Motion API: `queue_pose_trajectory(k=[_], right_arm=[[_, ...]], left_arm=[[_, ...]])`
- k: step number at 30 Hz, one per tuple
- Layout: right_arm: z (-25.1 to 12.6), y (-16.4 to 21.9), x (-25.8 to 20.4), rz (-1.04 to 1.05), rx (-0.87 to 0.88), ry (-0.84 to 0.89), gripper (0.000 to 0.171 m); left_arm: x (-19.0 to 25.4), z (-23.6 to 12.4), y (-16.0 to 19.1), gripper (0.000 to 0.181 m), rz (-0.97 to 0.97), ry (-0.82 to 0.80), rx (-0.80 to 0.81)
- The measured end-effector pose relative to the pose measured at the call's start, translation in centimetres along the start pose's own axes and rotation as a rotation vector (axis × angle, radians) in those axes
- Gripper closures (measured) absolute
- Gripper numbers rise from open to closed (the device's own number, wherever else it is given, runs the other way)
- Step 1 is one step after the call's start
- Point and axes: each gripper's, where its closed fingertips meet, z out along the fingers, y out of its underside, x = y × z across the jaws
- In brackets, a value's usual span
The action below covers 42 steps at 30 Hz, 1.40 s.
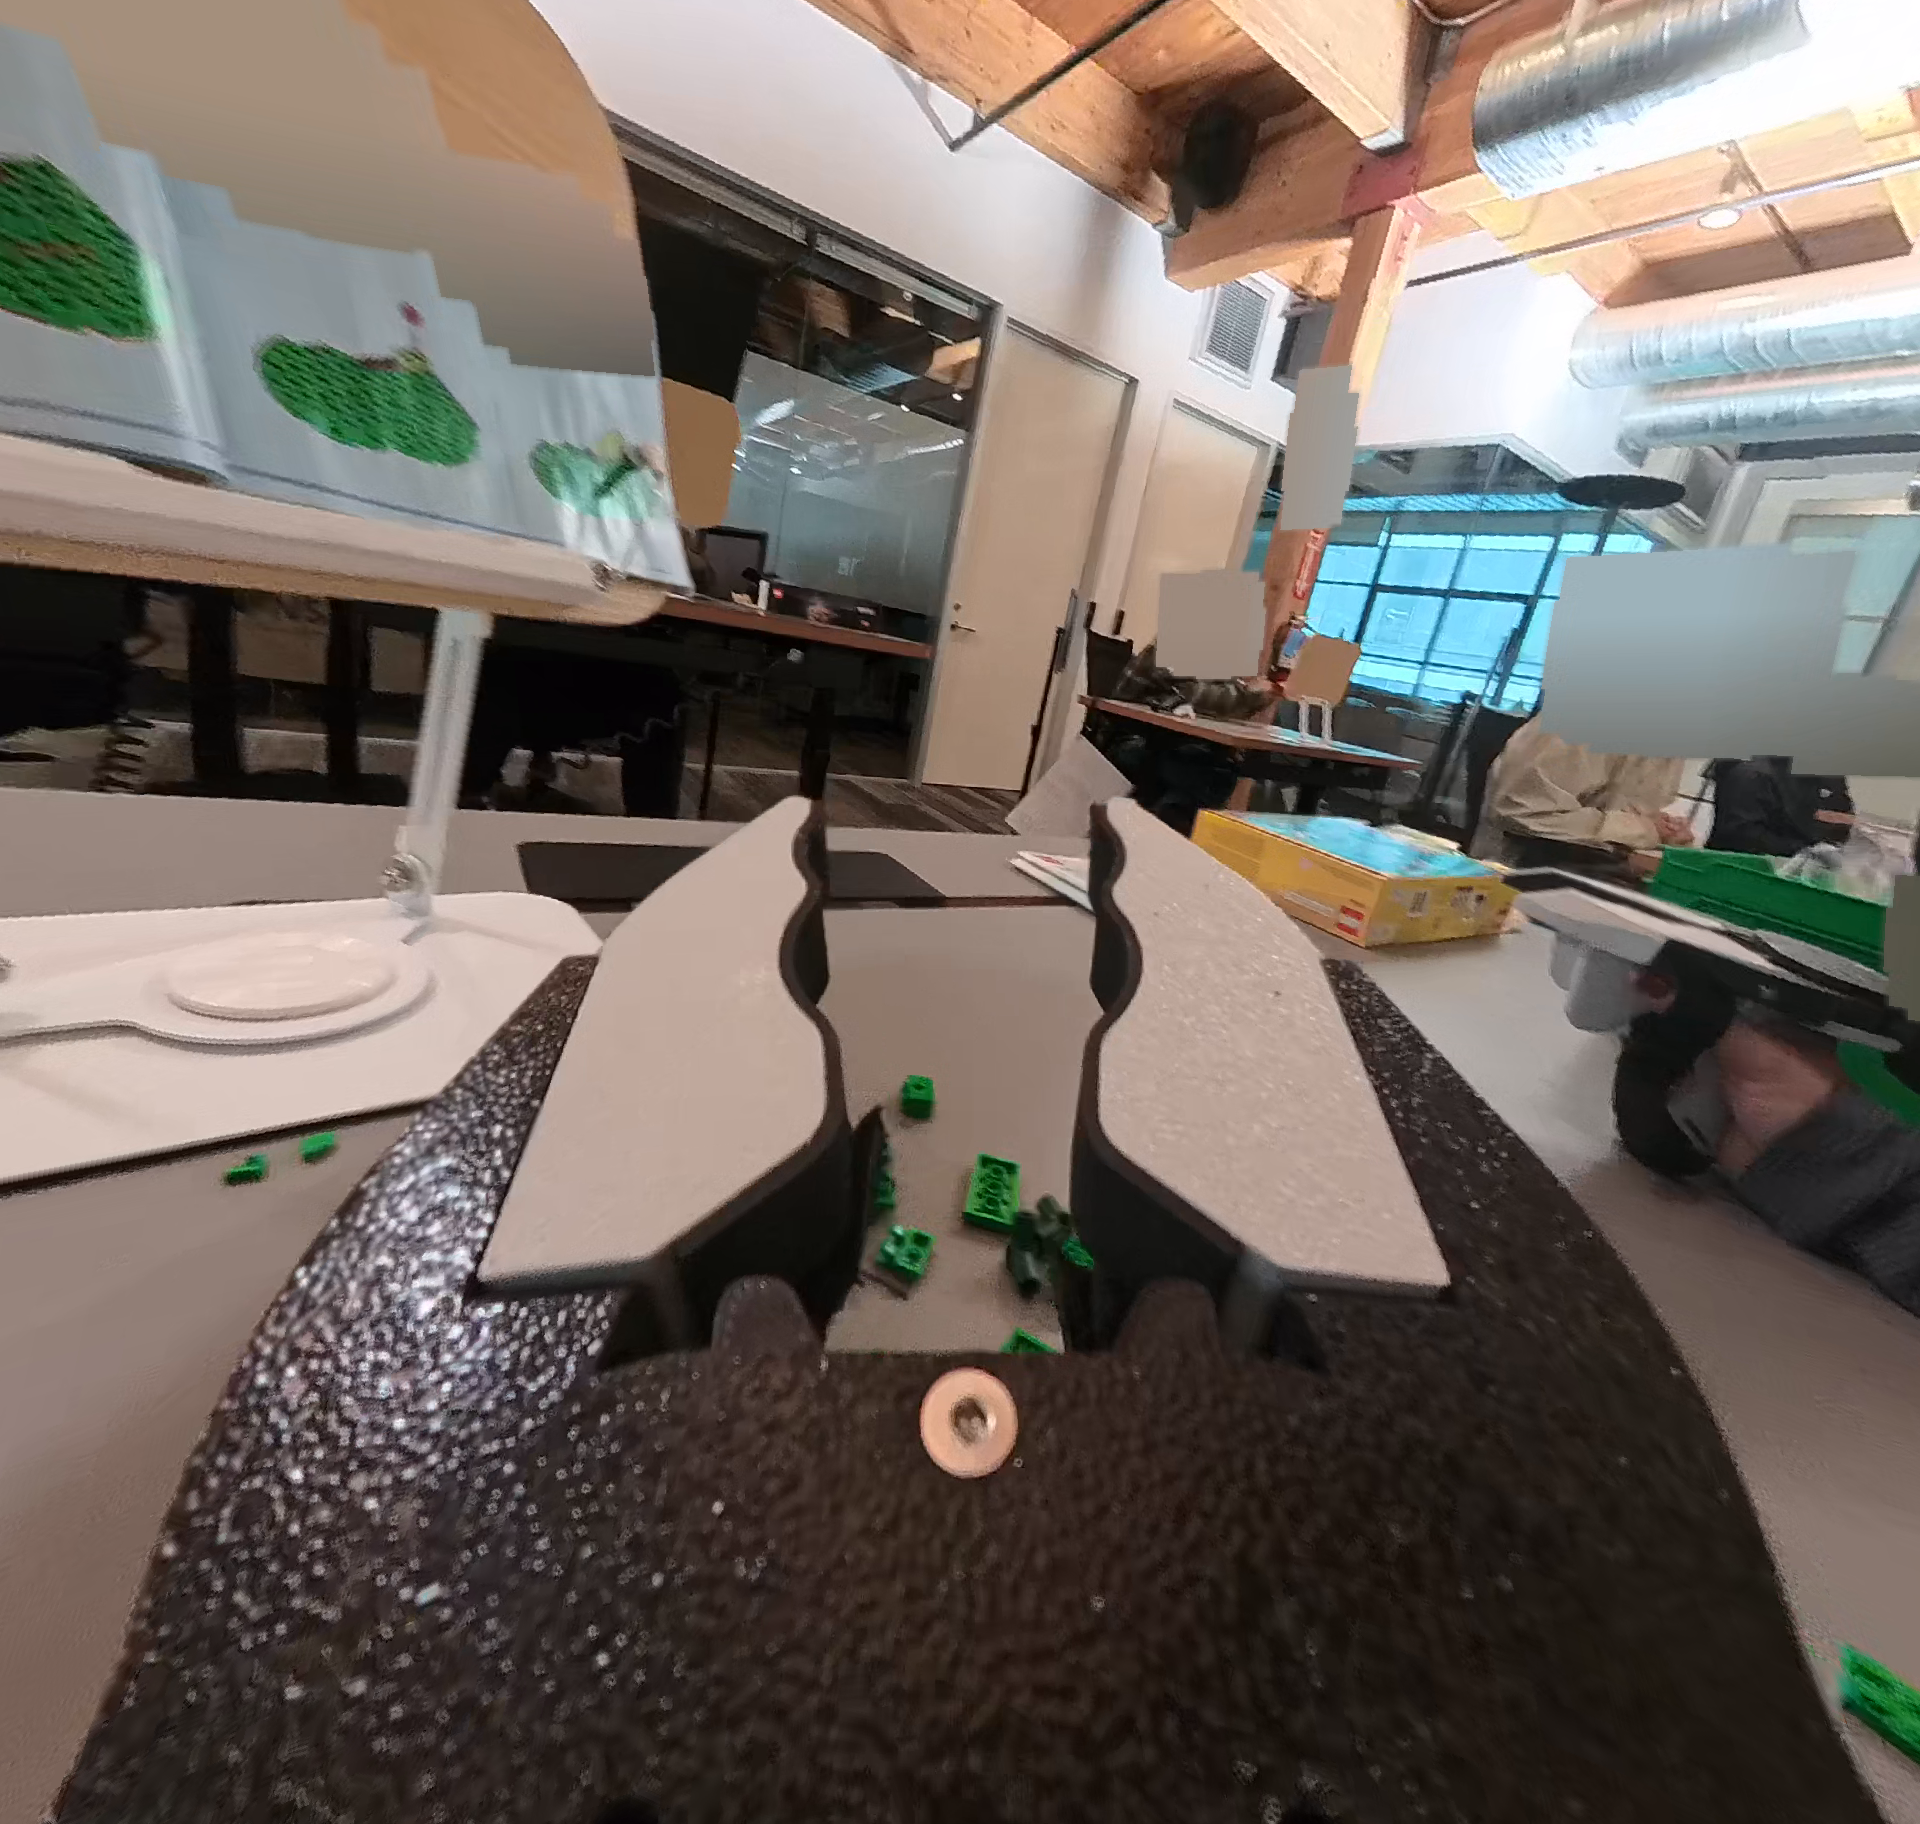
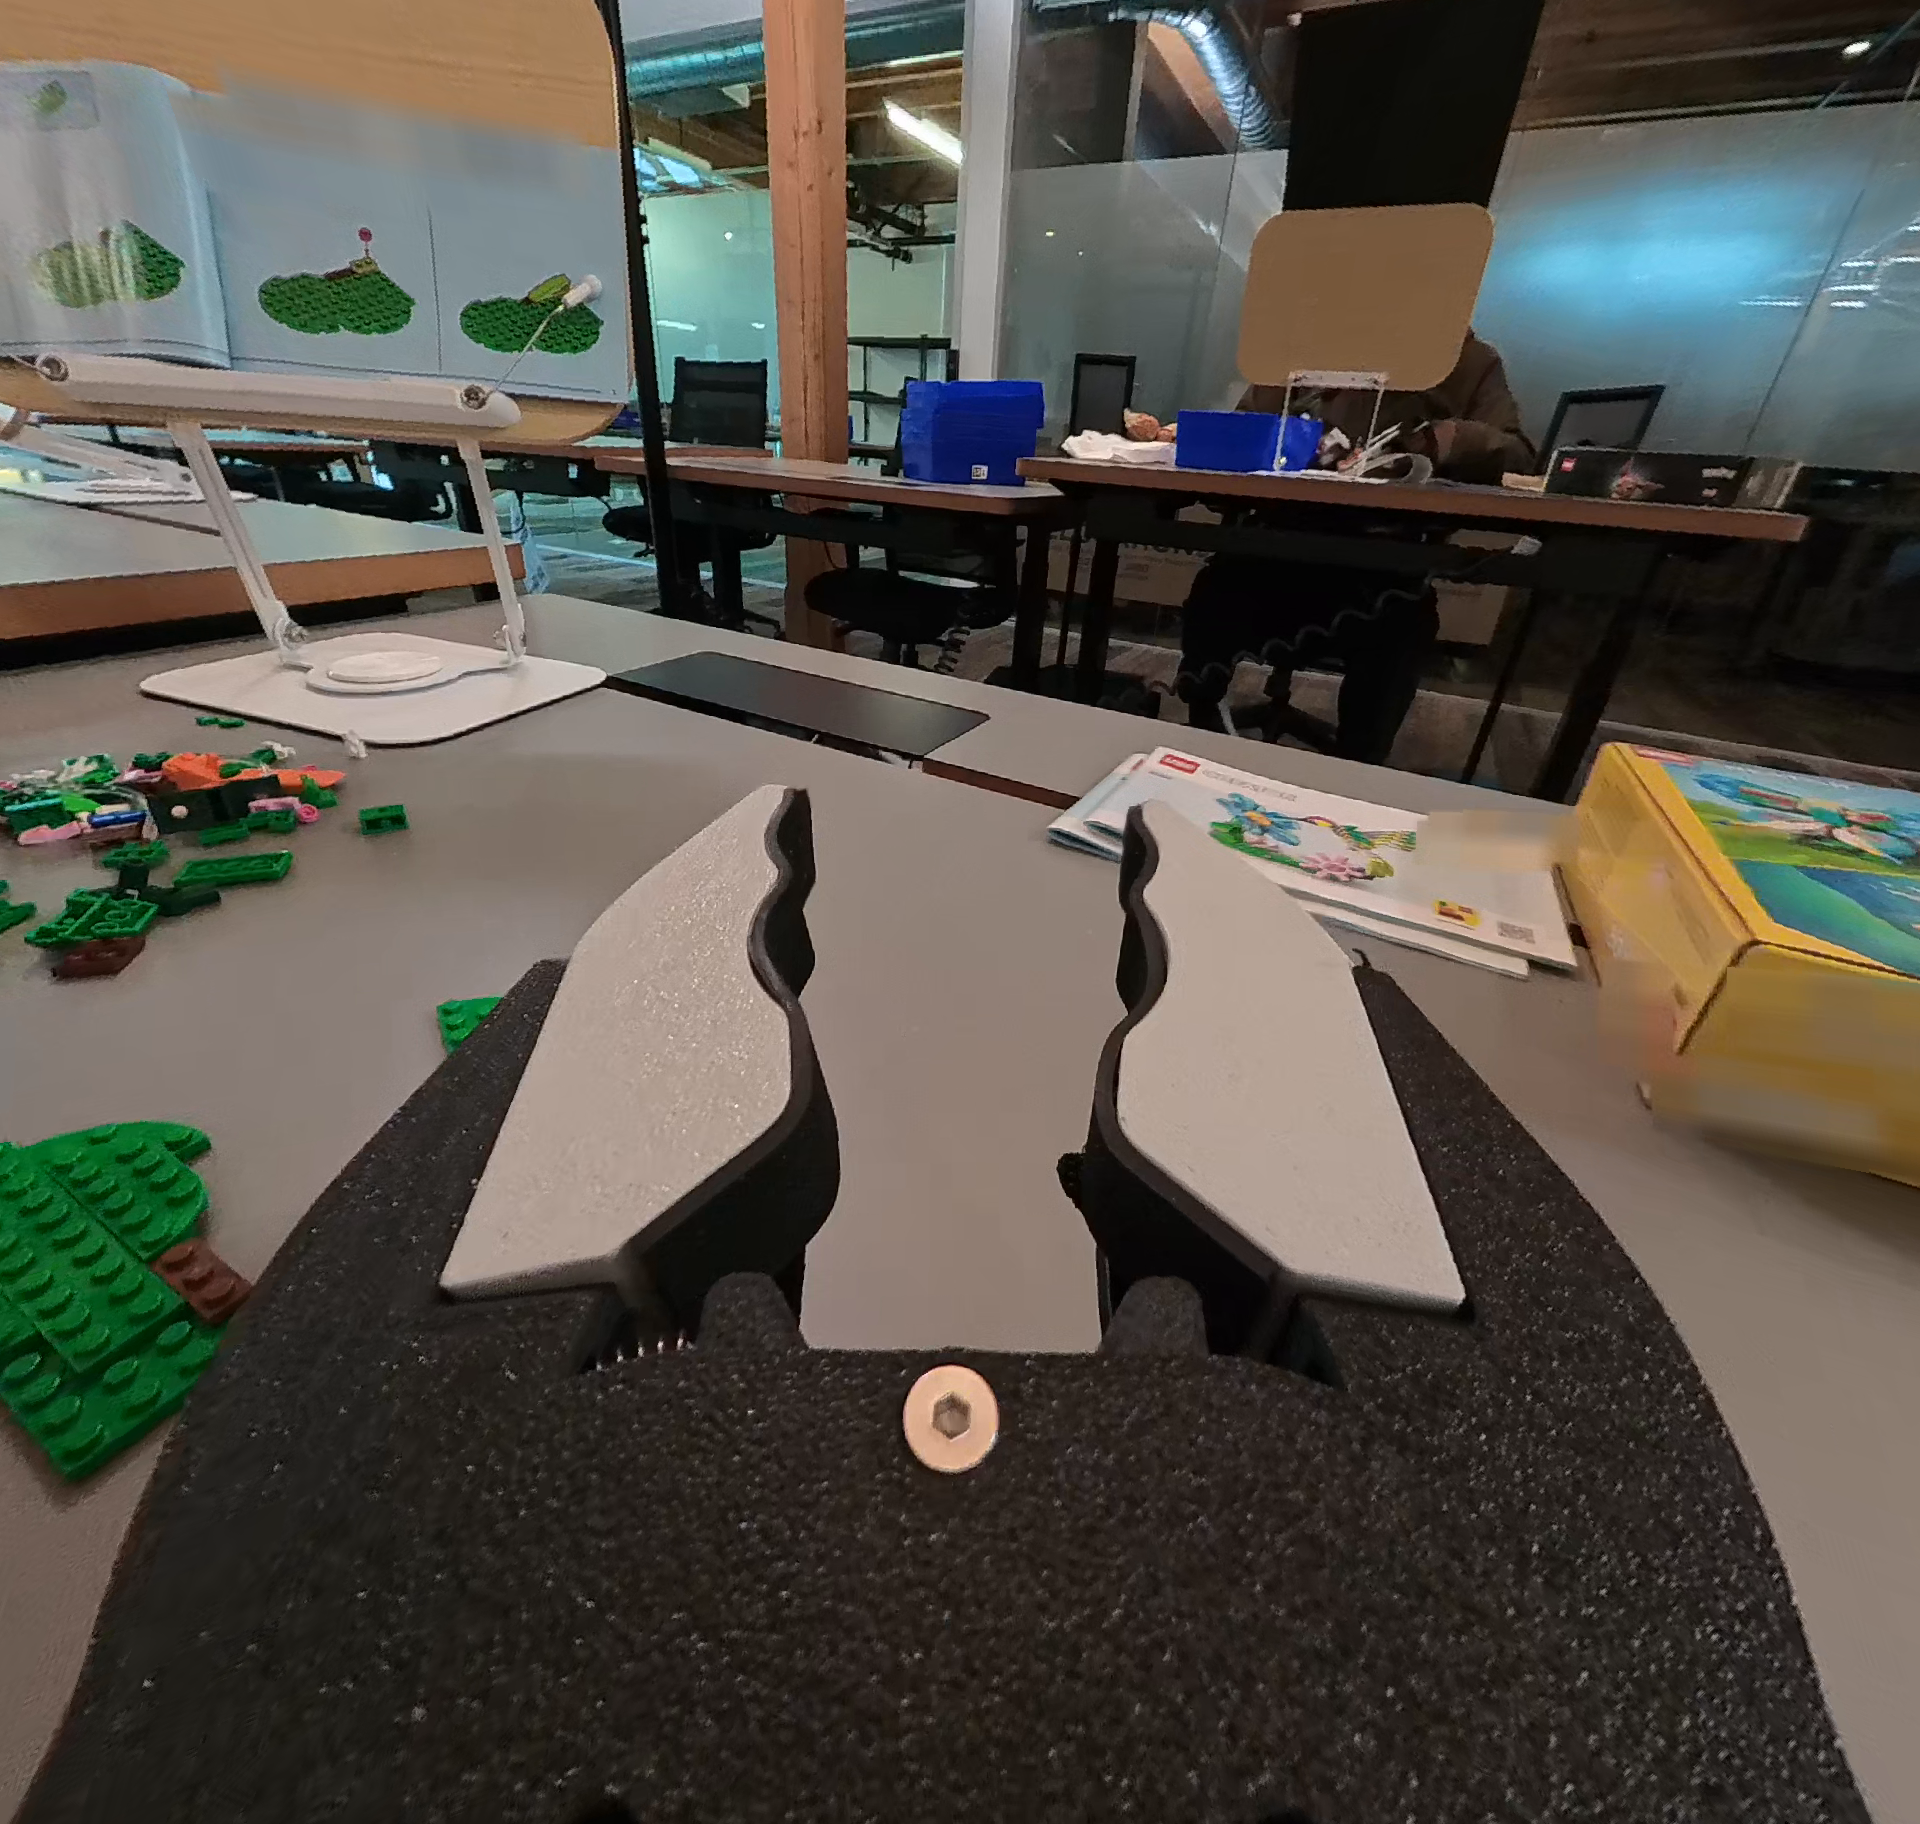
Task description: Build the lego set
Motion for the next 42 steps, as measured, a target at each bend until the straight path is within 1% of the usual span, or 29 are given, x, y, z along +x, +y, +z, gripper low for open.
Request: queue_pose_trajectory(k=[2,5,7,9,11,14,15,16,17,18,21,23,25,26,28,30,31,35,40,42], right_arm=[[0.5,0.8,-0.7,-0.004,-0.059,-0.041,0.112],[1.7,2.8,-3.3,-0.018,-0.255,-0.146,0.11],[2.4,3.6,-5.3,-0.058,-0.355,-0.216,0.113],[2.9,4.0,-7.5,-0.097,-0.445,-0.299,0.118],[3.3,4.3,-10.1,-0.115,-0.529,-0.412,0.124],[4.0,4.2,-14.9,-0.13,-0.604,-0.598,0.126],[4.0,4.1,-16.9,-0.145,-0.62,-0.678,0.125],[3.9,4.1,-18.7,-0.168,-0.646,-0.745,0.116],[3.6,4.5,-20.3,-0.191,-0.702,-0.804,0.109],[3.0,4.9,-21.8,-0.217,-0.765,-0.871,0.109],[0.0,5.2,-25.3,-0.301,-0.87,-1.055,0.114],[-3.2,5.4,-26.4,-0.388,-0.944,-1.159,0.119],[-6.6,5.8,-26.7,-0.425,-1.059,-1.184,0.117],[-7.9,6.1,-26.9,-0.433,-1.098,-1.167,0.111],[-10.2,6.8,-27.5,-0.514,-1.101,-1.171,0.104],[-11.2,7.7,-27.6,-0.602,-1.082,-1.141,0.104],[-11.4,7.9,-27.7,-0.611,-1.068,-1.14,0.103],[-10.9,8.0,-28.6,-0.563,-0.971,-1.183,0.105],[-10.8,8.5,-28.8,-0.641,-0.955,-1.231,0.107],[-10.8,8.5,-28.9,-0.648,-0.96,-1.251,0.111]], left_arm=[[-1.0,-0.2,-0.7,0.134,0.016,-0.03,0.018],[-2.0,0.0,-0.2,0.132,0.023,-0.052,-0.01],[-2.6,0.1,0.1,0.132,0.058,-0.075,-0.021],[-3.3,-0.1,-0.3,0.132,0.119,-0.109,-0.014],[-4.4,-0.5,-1.5,0.133,0.192,-0.153,0.015],[-6.7,-1.3,-2.6,0.134,0.302,-0.239,0.041],[-7.4,-1.4,-2.6,0.134,0.319,-0.259,0.038],[-8.1,-1.5,-2.5,0.134,0.324,-0.277,0.033],[-8.7,-1.6,-2.3,0.133,0.32,-0.291,0.027],[-9.1,-1.6,-2.1,0.132,0.315,-0.298,0.018],[-9.3,-1.4,-1.4,0.132,0.325,-0.298,-0.006],[-8.8,-1.2,-1.3,0.133,0.355,-0.284,-0.011],[-8.0,-1.0,-1.4,0.133,0.383,-0.263,-0.01],[-7.7,-0.9,-1.3,0.133,0.393,-0.252,-0.009],[-7.0,-0.7,-1.2,0.133,0.392,-0.228,-0.012],[-6.5,-0.5,-1.0,0.133,0.381,-0.205,-0.017],[-6.2,-0.4,-0.9,0.133,0.379,-0.196,-0.019],[-5.7,-0.3,-0.5,0.133,0.409,-0.177,-0.037],[-5.5,-0.4,-0.4,0.133,0.426,-0.172,-0.045],[-5.5,-0.4,-0.2,0.133,0.423,-0.17,-0.05]])
